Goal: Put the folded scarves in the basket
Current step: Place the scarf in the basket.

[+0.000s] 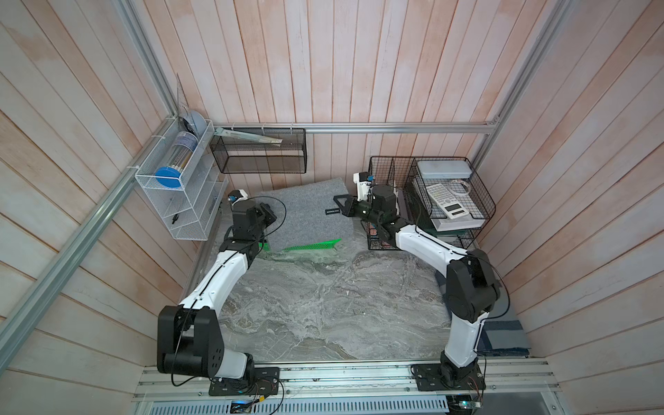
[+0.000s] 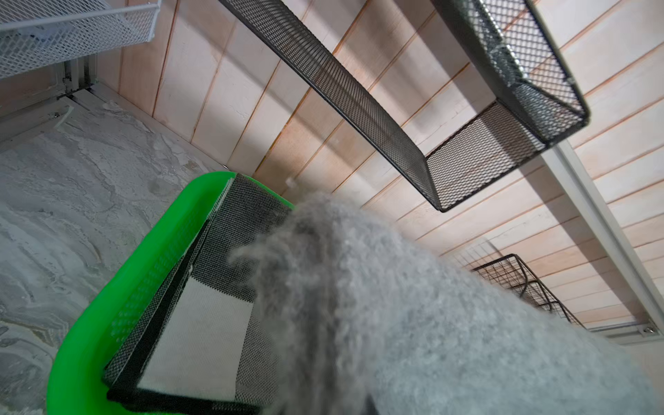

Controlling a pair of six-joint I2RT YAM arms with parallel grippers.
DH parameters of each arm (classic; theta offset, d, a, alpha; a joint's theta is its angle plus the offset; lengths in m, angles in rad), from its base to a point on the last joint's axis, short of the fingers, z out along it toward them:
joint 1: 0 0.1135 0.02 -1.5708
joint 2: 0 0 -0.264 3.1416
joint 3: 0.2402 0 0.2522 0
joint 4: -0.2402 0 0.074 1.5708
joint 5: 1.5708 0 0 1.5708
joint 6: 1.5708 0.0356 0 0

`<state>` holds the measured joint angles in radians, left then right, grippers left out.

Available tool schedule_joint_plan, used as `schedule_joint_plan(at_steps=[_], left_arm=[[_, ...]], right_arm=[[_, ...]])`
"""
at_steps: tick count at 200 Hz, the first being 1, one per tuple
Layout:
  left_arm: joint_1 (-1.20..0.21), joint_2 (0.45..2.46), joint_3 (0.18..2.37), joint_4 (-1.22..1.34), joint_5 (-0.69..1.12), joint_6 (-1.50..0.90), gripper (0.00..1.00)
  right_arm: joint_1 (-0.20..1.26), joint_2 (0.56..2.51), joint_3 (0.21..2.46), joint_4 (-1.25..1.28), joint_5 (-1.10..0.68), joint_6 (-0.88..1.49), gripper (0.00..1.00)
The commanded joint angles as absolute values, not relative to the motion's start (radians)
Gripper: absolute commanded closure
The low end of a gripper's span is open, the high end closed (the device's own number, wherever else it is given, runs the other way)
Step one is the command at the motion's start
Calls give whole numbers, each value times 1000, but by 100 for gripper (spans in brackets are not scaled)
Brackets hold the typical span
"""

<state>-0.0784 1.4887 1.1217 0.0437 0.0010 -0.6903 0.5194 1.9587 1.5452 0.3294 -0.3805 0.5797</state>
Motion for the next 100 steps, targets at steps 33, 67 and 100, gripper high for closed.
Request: schedule_joint_plan(at_steps=[33,67,100], left_arm=[[-3,1656,1290,29,-16,-643,100],[13,1759,1355,15,-8,-649,100],[34,1844,1422,0,10,-653,100]], right_arm=[[473,2162,1765,263,-425,585,100],[458,2281,1905,193,-432,586,100],[445,2407,2071,99,-458,586,98]])
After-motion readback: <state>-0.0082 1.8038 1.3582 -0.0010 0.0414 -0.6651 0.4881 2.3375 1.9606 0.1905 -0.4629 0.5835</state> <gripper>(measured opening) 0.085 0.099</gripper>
